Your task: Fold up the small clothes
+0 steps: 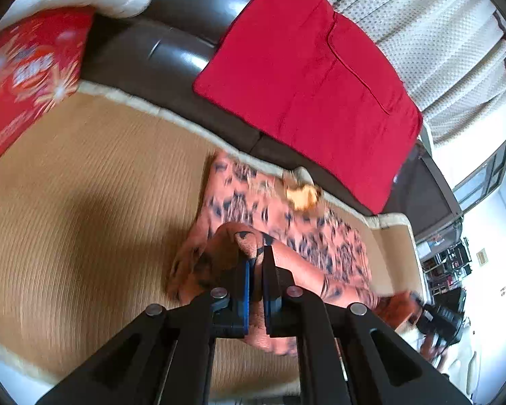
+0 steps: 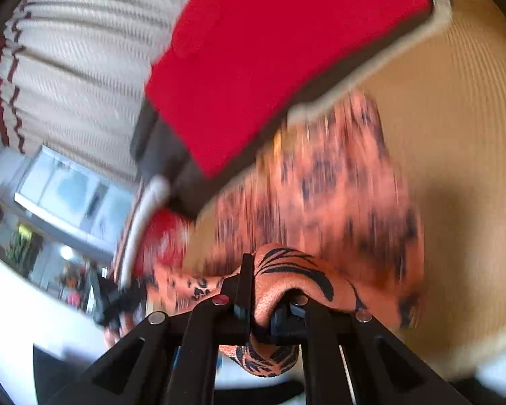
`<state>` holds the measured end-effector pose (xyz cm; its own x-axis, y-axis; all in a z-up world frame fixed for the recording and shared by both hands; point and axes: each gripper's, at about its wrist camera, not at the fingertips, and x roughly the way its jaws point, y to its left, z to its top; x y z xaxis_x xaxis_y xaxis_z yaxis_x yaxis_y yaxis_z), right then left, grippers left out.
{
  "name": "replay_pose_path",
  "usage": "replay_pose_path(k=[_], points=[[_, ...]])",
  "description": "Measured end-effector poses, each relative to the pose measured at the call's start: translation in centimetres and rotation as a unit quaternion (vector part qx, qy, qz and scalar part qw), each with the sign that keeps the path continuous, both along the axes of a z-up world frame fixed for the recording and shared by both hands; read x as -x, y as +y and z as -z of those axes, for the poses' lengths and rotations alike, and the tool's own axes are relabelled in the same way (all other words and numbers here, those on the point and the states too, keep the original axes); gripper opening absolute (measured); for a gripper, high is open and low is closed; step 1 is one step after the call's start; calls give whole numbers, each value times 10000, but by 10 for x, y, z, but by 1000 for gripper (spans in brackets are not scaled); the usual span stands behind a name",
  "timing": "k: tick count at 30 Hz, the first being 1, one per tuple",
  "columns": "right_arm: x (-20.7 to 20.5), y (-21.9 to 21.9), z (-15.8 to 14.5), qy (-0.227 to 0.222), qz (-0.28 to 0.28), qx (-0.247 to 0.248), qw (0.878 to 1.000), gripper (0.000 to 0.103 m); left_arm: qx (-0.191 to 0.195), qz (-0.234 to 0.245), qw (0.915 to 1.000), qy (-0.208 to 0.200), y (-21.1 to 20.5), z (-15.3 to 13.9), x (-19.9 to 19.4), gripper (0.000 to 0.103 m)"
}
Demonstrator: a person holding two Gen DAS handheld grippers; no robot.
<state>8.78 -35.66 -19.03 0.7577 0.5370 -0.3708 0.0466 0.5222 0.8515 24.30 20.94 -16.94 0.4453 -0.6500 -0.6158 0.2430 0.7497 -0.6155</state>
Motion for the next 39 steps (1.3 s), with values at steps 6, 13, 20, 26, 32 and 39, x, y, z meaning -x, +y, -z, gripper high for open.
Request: replay_pose_path(k=[6, 13, 20, 26, 32, 39], points=[[-139, -57, 24, 361, 639, -597, 9955, 12, -397, -74, 9985, 371, -48, 23, -110, 6], [-232, -78, 112, 1046, 667, -2084, 9701, 16, -88, -497, 9914, 1204, -66, 99, -192, 7], [-172, -136, 130, 358, 1706, -2960, 9392, 96, 1272, -1445, 9758, 1035, -17, 115, -166, 37], [-109, -131, 78, 76, 1575, -2282, 9608, 95, 1161, -2216, 9673, 420, 17, 76, -84, 68], [-51, -65, 57, 139, 967, -1702, 9806, 79, 346, -1589, 9829, 863, -35, 88, 9, 68], [-34, -14, 77, 1115, 801, -868, 9867, 61, 690, -1847, 9705, 1388, -39, 122, 30, 67]])
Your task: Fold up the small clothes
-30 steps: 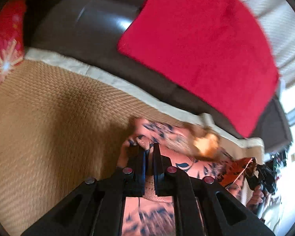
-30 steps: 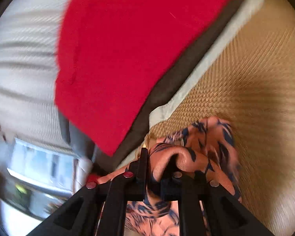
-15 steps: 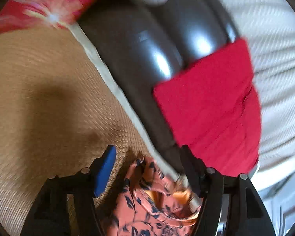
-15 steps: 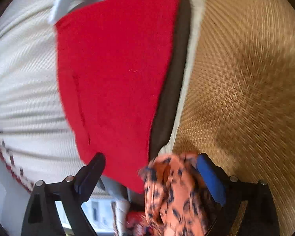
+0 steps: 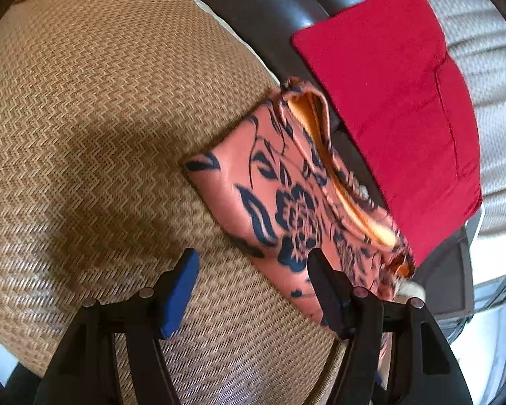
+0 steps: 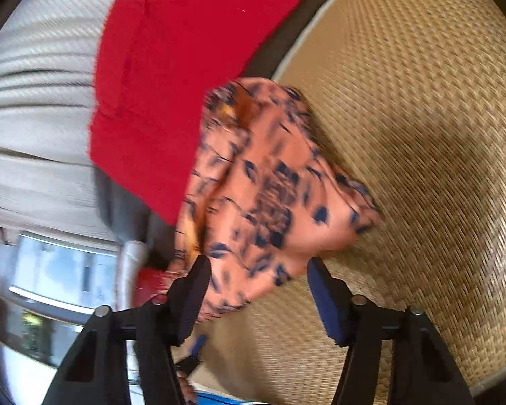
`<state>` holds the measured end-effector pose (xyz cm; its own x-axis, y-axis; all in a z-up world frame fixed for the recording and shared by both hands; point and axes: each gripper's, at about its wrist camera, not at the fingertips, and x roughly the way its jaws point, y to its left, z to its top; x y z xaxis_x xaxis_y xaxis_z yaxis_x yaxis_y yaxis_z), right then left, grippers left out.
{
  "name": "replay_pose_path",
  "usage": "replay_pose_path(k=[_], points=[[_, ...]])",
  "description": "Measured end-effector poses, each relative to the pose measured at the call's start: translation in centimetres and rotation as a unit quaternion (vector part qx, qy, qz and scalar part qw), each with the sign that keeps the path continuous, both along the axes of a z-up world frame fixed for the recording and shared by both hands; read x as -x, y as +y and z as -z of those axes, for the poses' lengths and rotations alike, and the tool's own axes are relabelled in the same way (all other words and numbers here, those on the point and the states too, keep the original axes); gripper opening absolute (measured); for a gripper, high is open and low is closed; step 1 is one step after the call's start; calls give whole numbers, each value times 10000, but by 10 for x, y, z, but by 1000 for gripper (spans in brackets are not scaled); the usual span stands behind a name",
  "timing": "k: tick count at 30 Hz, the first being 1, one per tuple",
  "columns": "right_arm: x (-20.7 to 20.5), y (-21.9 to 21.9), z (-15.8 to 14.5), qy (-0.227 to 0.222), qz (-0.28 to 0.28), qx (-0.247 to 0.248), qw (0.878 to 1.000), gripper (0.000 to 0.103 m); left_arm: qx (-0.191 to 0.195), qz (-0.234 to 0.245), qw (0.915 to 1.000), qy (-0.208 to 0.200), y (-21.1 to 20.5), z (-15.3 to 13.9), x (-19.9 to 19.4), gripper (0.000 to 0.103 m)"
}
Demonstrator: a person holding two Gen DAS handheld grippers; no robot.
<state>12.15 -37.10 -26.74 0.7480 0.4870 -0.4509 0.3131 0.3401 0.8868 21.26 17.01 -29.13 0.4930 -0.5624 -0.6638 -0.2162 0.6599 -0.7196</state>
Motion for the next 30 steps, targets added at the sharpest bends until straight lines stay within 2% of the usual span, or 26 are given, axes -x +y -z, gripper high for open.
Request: replay_pose_path(k=[1, 3, 6, 10, 12, 14, 15, 16, 17, 18, 21, 23, 27, 30], points=[[0, 2, 1, 141, 60, 152, 9998, 61, 36, -116, 9999, -2, 4, 2, -2, 68], [2, 1, 6, 277, 125, 155, 9994, 61, 65, -270, 9996, 71, 9, 6, -13, 68], [0, 2, 15, 506, 413, 245, 9976, 61, 344, -448, 9984, 12, 20, 6, -22, 68], [-21, -7, 19, 406, 560, 135, 9975, 63, 588, -582, 9966, -44, 17, 8, -32, 67], [-36, -7, 20, 348, 623, 156, 9973, 63, 557, -615, 9964, -152, 15, 6, -37, 67], [-51, -2, 21, 243, 701, 101, 9972, 63, 445, -653, 9963, -326, 6, -1, -38, 60], [-55, -1, 21, 206, 743, 82, 9970, 61, 363, -653, 9964, -403, 2, -5, -40, 48], [-59, -2, 22, 179, 805, 66, 9966, 52, 165, -619, 9968, -471, -2, -8, -41, 35], [-64, 0, 23, 197, 839, 84, 9962, 36, 3, -593, 9970, -492, -12, -7, -43, 29], [-72, 4, 26, 271, 857, 124, 9959, 31, -135, -554, 9970, -517, -15, -8, -44, 21], [-84, 8, 28, 318, 885, 220, 9953, 21, -311, -513, 9964, -601, -22, -12, -49, 15], [-96, 19, 14, 181, 847, 631, 9942, 18, -409, -493, 9959, -640, -31, -16, -56, 13], [-88, 24, -13, -214, 840, 1212, 9888, 17, -480, -414, 9951, -761, -33, -31, -50, 12], [-71, 29, -29, -424, 848, 1480, 9844, 17, -613, -239, 9937, -907, -27, -44, -24, 12]])
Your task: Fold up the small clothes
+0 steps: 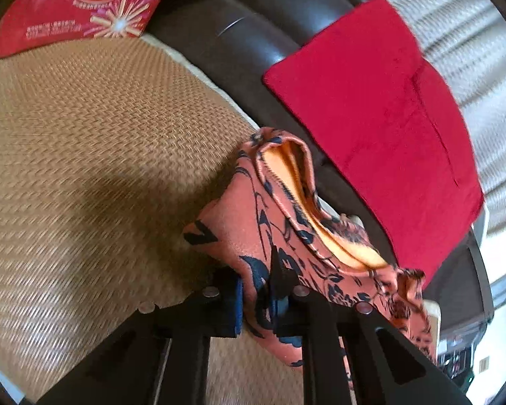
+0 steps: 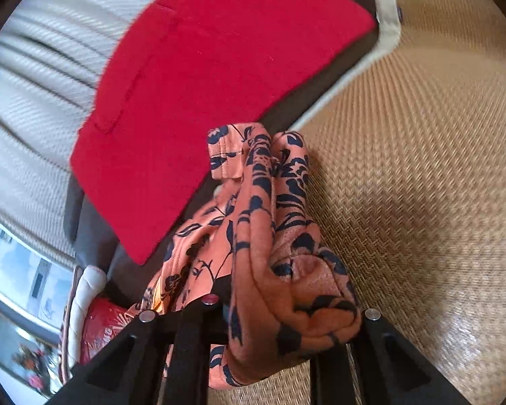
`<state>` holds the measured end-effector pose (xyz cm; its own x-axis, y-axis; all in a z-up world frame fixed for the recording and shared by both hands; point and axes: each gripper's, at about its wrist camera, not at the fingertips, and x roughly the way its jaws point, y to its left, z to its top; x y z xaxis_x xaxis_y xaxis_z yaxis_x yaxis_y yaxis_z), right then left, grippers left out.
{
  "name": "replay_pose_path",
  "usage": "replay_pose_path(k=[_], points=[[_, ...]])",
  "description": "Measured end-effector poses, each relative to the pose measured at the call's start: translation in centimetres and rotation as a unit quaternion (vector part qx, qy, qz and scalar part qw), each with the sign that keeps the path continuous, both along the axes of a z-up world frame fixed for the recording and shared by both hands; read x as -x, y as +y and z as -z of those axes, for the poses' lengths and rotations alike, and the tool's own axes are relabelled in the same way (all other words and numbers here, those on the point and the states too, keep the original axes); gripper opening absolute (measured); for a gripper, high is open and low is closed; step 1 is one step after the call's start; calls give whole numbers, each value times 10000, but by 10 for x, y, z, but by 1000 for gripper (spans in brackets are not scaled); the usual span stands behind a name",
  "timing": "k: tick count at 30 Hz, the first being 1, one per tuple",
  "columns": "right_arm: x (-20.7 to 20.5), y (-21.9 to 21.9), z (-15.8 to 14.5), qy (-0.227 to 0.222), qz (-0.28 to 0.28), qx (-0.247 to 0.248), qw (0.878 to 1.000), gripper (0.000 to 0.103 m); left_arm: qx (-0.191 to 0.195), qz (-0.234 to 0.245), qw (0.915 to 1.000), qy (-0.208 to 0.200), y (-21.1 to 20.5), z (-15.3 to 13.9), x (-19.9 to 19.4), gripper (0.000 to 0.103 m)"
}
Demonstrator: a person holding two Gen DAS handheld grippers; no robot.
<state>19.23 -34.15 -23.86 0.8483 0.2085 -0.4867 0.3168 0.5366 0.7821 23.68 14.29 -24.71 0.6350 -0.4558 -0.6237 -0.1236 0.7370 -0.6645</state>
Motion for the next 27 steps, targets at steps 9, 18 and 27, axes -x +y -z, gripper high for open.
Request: replay_pose_path(k=[9, 18, 27], points=[[105, 3, 15, 381, -175, -170, 9990, 17, -800, 605, 9948, 192, 5, 12, 101, 14], [131, -15, 23, 1138, -341, -518, 9916, 29, -1294, 580, 9899, -62, 31, -30, 132, 18], [145, -29, -23, 630, 235, 272, 9974, 29, -1623, 3073, 9376, -115, -61, -24, 100, 18]])
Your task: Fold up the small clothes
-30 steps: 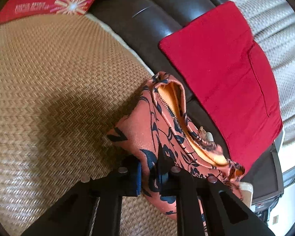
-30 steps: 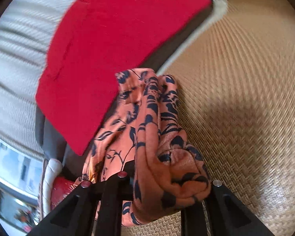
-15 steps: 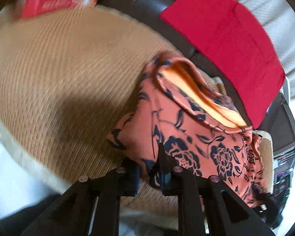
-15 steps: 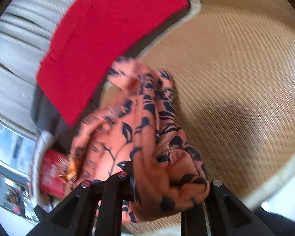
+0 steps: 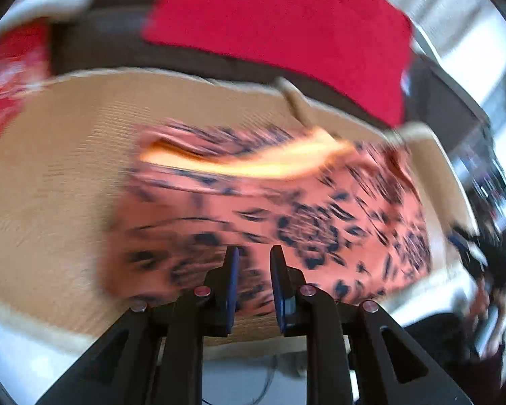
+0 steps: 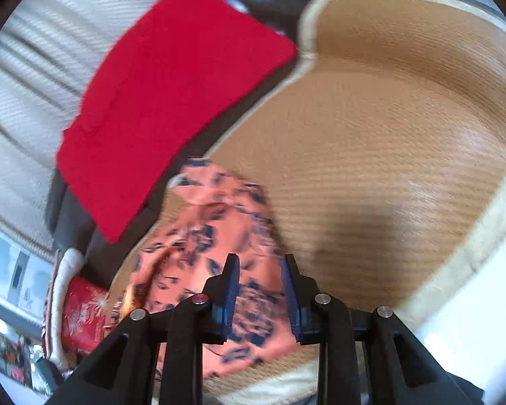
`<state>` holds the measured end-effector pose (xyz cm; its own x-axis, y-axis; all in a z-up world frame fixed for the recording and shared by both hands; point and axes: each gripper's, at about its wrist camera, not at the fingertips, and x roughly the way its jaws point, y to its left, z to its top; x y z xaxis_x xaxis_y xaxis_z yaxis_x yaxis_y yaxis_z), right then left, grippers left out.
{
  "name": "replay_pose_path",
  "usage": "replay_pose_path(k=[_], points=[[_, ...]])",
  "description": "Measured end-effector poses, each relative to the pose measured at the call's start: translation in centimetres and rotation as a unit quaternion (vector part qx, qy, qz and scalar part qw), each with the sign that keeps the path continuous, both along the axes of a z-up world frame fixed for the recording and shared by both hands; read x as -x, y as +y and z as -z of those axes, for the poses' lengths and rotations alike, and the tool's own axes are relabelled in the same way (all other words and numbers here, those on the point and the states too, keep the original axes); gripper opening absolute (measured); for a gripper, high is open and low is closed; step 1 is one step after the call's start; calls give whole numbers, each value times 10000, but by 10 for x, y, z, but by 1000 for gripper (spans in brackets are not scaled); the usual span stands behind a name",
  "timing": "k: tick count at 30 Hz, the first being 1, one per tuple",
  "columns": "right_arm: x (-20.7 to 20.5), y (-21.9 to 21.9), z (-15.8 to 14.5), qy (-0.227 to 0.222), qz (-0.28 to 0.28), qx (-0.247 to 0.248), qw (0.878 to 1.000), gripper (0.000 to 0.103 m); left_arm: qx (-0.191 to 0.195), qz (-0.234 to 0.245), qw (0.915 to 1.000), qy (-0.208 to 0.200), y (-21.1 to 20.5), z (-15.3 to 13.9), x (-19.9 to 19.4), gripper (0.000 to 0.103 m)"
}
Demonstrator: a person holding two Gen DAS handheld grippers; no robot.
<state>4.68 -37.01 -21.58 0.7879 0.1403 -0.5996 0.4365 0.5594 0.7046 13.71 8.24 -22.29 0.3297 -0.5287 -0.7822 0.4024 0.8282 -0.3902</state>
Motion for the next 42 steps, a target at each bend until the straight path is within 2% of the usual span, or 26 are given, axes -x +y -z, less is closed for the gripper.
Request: replay_pose_path(k=[2, 5, 7, 8, 10, 12, 14, 16, 18, 20, 21, 24, 29, 32, 34, 35, 36, 37, 38, 39, 41, 42], points=[[-18, 10, -1, -173, -184, -59, 9997, 29, -24, 527, 9977, 416, -26, 15, -10, 18], [-50, 26, 11, -328, -473, -73, 9983, 29, -125, 650, 9949, 755, -52, 33, -37, 18], [-63, 34, 22, -175, -642, -129, 9977, 29, -109, 622, 9934, 953, -60, 40, -57, 18], [-70, 37, 29, -88, -720, -305, 9969, 29, -123, 560, 9933, 1008, -64, 43, -70, 18], [-78, 41, 35, -63, -821, -488, 9954, 29, -91, 438, 9943, 966, -71, 38, -103, 18], [-83, 46, 33, -104, -891, -396, 9952, 29, 6, 166, 9960, 879, -71, 29, -134, 18], [-86, 51, 29, -169, -968, -228, 9949, 29, 344, -272, 9969, 656, -63, 9, -163, 18], [-85, 53, 27, -196, -996, -193, 9946, 29, 714, -755, 9943, 233, -49, -15, -171, 19], [-90, 53, 28, -203, -1016, -224, 9944, 29, 973, -770, 9922, -88, -43, -32, -159, 23], [-98, 54, 26, -181, -1069, -183, 9939, 29, 658, -524, 9963, -196, -47, -33, -135, 24], [-103, 55, 25, -177, -1088, -124, 9938, 29, 471, -410, 9979, -190, -48, -27, -120, 24], [-121, 52, 16, -184, -1135, 185, 9932, 29, 220, -135, 9997, 43, -44, -2, -79, 24], [-172, 28, 17, -172, -1390, 333, 9896, 29, -82, -611, 9980, 168, -29, 33, -58, 24], [-191, 8, 26, 69, -1076, 524, 9928, 30, -186, -794, 9965, 156, -19, 41, -61, 24], [-192, -15, 33, 449, -381, 962, 9936, 30, -59, -945, 9953, 190, -15, 41, -63, 24], [-192, -23, 39, 573, -259, 907, 9939, 29, -35, -966, 9951, 226, -10, 44, -63, 24], [-189, -33, 49, 711, -143, 522, 9960, 29, -48, -977, 9949, 236, -10, 45, -62, 24], [-182, -40, 55, 667, -37, 56, 9978, 29, -93, -986, 9949, 191, -8, 43, -58, 24], [-172, -41, 47, 396, 32, -89, 9992, 29, -190, -987, 9949, 77, -11, 40, -54, 24], [-163, -37, 33, 90, -3, 86, 9999, 29, -282, -979, 9948, -74, -14, 38, -50, 24], [-146, -15, -4, -660, -281, 752, 9946, 29, -473, -947, 9932, -494, -17, 28, -36, 29], [-142, -1, -14, -902, -537, 874, 9906, 29, -498, -935, 9924, -622, -17, 22, -29, 36]])
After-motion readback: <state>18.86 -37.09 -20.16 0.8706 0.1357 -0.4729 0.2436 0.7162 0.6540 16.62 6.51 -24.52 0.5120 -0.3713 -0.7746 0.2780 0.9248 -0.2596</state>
